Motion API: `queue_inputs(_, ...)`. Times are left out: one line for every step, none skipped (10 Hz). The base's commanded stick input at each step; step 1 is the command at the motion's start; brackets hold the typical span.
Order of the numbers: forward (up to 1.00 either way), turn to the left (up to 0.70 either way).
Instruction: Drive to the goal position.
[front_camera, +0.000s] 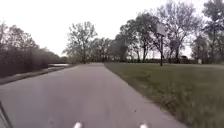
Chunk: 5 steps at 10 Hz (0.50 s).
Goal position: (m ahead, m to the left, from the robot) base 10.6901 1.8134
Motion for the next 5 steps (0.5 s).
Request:
queue_inputs(1.00, 0.00)
queue_inputs(1.00, 0.00)
queue_inputs(1.00, 0.00)
queue_inputs(1.00, 0.00)
queue_inputs(1.00, 0.00)
